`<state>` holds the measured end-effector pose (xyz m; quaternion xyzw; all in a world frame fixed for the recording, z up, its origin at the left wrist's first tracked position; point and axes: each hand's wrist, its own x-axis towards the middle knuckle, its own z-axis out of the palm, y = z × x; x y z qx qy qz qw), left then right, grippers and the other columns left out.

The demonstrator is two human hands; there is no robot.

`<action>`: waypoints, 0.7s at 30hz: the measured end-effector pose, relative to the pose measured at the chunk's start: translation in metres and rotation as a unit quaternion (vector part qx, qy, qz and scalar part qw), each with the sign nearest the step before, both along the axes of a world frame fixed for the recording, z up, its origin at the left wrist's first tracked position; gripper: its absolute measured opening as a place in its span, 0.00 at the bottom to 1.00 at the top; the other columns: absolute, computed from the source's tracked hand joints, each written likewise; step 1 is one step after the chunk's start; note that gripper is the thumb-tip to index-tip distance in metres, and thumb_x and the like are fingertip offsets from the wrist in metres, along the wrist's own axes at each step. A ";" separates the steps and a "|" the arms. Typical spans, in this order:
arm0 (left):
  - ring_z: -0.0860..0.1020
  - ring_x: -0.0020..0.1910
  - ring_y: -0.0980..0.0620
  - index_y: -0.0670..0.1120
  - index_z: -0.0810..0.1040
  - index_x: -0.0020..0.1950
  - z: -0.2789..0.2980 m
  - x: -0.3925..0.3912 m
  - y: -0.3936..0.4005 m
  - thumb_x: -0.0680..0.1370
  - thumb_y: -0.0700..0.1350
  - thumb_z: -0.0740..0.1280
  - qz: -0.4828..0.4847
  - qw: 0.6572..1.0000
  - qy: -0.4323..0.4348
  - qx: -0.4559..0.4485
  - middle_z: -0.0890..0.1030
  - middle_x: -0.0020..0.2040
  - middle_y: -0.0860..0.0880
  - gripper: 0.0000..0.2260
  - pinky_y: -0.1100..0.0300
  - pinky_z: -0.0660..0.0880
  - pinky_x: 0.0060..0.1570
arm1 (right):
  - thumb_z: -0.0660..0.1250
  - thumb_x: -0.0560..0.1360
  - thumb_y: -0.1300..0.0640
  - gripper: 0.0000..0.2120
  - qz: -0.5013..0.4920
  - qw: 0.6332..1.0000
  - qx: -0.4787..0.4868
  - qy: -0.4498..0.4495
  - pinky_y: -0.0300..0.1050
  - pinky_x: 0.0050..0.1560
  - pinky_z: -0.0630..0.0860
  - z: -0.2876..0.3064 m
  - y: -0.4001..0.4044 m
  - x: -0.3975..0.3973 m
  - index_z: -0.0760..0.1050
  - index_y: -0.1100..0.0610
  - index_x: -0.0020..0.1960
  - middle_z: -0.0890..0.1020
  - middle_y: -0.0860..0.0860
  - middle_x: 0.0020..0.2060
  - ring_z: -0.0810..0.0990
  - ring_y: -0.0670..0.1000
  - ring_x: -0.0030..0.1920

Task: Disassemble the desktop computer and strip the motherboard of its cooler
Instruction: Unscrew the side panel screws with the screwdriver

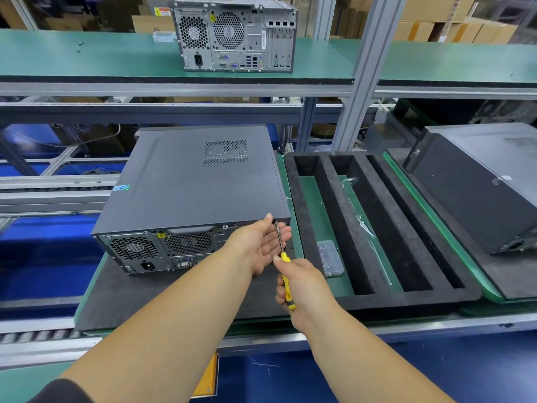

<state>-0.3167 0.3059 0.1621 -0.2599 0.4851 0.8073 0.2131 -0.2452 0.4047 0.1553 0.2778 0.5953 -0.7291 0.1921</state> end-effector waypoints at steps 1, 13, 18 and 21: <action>0.85 0.39 0.54 0.40 0.81 0.50 0.000 0.000 0.000 0.81 0.50 0.63 0.001 1.000 0.000 0.000 0.86 0.43 0.46 0.14 0.62 0.78 0.34 | 0.67 0.78 0.48 0.13 -0.007 0.999 -0.041 -0.024 0.39 0.26 0.70 0.003 0.000 0.001 0.76 0.59 0.49 0.75 0.54 0.33 0.71 0.48 0.27; 0.85 0.40 0.53 0.39 0.81 0.52 -0.003 0.000 0.001 0.81 0.51 0.63 0.009 1.000 0.002 0.005 0.86 0.44 0.45 0.15 0.63 0.79 0.31 | 0.70 0.77 0.54 0.12 -0.006 0.999 -0.048 -0.003 0.39 0.26 0.73 0.007 0.001 -0.001 0.75 0.62 0.54 0.77 0.54 0.35 0.75 0.46 0.26; 0.85 0.41 0.52 0.39 0.81 0.52 0.000 0.000 0.001 0.80 0.51 0.64 0.009 1.000 -0.016 -0.004 0.86 0.45 0.45 0.15 0.62 0.79 0.30 | 0.63 0.81 0.51 0.15 -0.016 0.990 -0.134 -0.044 0.41 0.25 0.72 0.013 0.001 0.000 0.78 0.63 0.49 0.78 0.57 0.33 0.74 0.49 0.26; 0.85 0.39 0.52 0.39 0.81 0.51 0.000 -0.001 0.002 0.81 0.51 0.64 0.011 1.000 -0.015 -0.001 0.86 0.44 0.45 0.15 0.63 0.78 0.29 | 0.63 0.81 0.54 0.14 -0.002 0.993 -0.117 -0.029 0.42 0.30 0.77 0.012 0.003 0.001 0.79 0.65 0.52 0.81 0.57 0.35 0.79 0.51 0.30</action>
